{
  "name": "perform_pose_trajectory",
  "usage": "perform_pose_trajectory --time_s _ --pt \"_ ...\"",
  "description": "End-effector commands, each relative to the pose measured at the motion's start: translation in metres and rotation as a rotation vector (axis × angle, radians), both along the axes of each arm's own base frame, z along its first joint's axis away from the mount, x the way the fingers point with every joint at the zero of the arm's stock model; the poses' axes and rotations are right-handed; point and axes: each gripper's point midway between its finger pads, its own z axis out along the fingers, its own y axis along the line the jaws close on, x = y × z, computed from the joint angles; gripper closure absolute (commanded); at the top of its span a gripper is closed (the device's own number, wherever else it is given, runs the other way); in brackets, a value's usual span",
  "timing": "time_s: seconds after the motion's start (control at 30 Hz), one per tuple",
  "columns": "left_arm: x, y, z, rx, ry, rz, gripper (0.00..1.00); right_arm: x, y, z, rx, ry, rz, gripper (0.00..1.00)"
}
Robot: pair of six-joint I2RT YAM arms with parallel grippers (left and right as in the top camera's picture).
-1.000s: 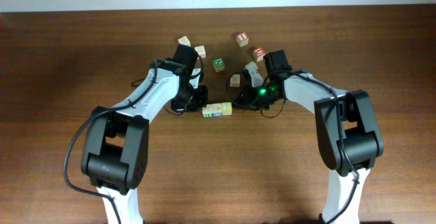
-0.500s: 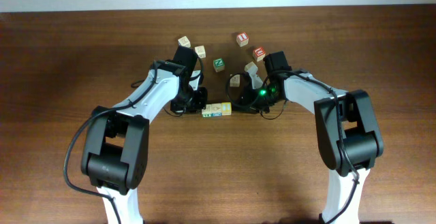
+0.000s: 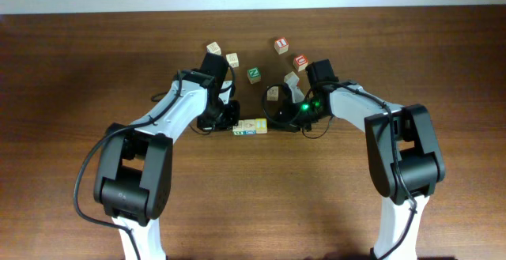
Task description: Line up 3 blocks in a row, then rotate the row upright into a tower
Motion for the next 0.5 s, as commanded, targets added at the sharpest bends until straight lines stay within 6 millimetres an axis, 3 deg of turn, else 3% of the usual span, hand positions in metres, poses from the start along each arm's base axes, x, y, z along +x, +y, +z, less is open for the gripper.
perform_pose_trajectory --time_s 0.0,0.3,0.47 --pt "-0.005 -0.003 -0.006 -0.013 0.017 -0.021 1.00 -0.007 0.008 0.001 0.046 0.020 0.025 0.96" --pt "-0.005 -0.003 -0.006 -0.014 0.017 -0.021 1.00 -0.003 0.011 0.027 0.061 -0.041 0.030 0.96" --pt "-0.005 -0.003 -0.006 -0.013 0.017 -0.021 1.00 -0.007 0.043 0.044 0.075 -0.089 0.099 0.96"
